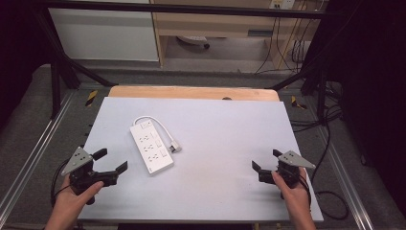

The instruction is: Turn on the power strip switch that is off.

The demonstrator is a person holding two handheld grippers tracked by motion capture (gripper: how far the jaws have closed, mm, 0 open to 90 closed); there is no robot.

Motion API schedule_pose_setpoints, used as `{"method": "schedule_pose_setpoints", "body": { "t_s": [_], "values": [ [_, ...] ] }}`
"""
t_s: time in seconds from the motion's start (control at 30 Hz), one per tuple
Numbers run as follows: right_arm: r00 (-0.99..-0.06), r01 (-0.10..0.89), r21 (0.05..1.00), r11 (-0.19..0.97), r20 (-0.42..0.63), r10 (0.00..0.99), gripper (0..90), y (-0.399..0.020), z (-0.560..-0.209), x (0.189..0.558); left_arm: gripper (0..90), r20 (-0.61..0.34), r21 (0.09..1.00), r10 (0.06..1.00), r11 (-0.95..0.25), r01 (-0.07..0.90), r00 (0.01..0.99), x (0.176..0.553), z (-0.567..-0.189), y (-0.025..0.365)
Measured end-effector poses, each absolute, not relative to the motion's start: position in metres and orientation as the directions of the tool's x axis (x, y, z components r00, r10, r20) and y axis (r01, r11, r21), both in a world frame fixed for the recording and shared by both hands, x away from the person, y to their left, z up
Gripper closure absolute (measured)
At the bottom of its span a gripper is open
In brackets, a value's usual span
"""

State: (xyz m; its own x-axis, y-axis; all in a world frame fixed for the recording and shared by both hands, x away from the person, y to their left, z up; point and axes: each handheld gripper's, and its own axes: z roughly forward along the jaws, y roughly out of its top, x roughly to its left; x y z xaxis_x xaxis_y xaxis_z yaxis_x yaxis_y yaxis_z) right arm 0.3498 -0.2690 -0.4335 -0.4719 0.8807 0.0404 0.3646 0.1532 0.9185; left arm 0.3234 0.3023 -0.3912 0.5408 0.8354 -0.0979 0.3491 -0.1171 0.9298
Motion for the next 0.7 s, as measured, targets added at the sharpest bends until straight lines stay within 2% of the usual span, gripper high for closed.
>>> {"method": "schedule_pose_setpoints", "body": {
  "t_s": [0.27, 0.7],
  "values": [
    [-0.492, 0.351, 0.922, 0.163, 0.034, 0.870, 5.1, -0.266, -0.431, 0.348, 6.5, -0.120, 0.920, 0.857, -0.094, 0.381, 0.501, 0.335, -0.387, 0.297],
    [-0.487, 0.357, 0.919, 0.169, 0.029, 0.873, 4.2, -0.262, -0.431, 0.347, 6.0, -0.110, 0.938, 0.831, -0.095, 0.334, 0.545, 0.348, -0.370, 0.286]
  ]
}}
